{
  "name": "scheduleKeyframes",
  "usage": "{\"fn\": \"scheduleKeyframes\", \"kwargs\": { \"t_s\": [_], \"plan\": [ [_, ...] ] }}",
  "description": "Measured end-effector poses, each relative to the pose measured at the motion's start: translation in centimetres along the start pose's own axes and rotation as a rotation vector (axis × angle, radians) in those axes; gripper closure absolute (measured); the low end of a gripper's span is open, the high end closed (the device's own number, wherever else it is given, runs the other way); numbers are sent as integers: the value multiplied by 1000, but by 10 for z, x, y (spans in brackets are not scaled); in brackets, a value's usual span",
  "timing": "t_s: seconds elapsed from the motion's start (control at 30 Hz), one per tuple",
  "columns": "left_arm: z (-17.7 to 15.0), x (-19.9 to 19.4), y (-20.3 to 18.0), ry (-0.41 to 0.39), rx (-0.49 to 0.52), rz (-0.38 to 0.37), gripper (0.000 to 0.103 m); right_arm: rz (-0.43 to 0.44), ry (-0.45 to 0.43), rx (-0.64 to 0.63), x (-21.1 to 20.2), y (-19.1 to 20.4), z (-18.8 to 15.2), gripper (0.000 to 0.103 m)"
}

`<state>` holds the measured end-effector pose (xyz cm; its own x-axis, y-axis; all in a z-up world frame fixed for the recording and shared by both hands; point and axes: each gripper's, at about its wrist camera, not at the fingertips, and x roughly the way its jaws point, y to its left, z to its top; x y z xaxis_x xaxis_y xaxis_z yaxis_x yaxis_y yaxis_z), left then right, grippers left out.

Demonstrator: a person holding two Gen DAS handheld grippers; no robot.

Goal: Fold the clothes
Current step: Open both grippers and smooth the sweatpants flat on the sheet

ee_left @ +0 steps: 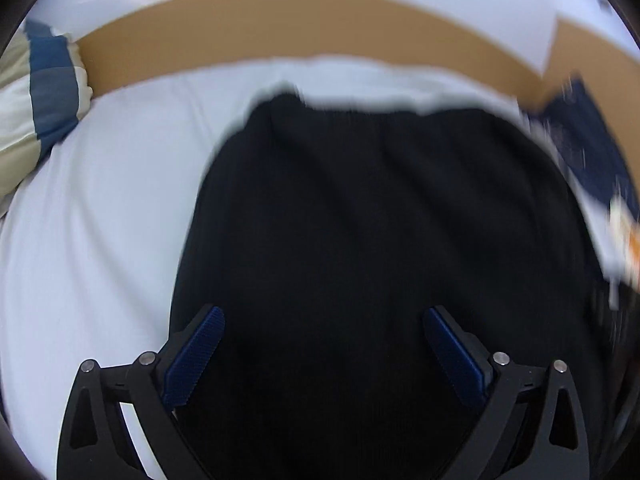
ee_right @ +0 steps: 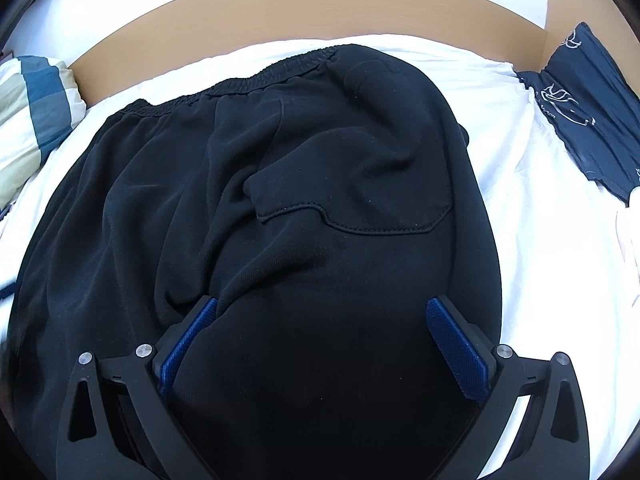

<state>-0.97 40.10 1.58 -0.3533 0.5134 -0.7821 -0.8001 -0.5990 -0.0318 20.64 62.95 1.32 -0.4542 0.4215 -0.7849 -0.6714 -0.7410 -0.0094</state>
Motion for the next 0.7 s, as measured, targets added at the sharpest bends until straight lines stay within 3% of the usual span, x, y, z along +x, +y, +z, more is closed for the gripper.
{"fn": "scheduleKeyframes", "kwargs": {
  "t_s": [0.07,0.2,0.3,0.4,0.5,0.6,0.7],
  "plan": [
    [-38,-34,-18,-15,45,63,1,-68,-7,-21,-6,6,-1,0],
    [-90,-74,-51,37,147,79,1,-174,25,-156,-53,40,-37,0],
    [-118,-103,-60,28,168,108,1,-65,34,-287,-109,73,-89,0],
    [-139,-124,-59,48,144,58,1,-53,-15,-373,-164,101,-140,0],
    [-172,-148,-57,32,104,27,1,-58,-45,-395,-200,123,-170,0],
    [-200,-166,-52,8,51,7,1,-50,-61,-371,-224,139,-182,0],
    [-220,-178,-38,-7,-7,-66,1,-37,-64,-323,-235,153,-181,0]
  ]
}}
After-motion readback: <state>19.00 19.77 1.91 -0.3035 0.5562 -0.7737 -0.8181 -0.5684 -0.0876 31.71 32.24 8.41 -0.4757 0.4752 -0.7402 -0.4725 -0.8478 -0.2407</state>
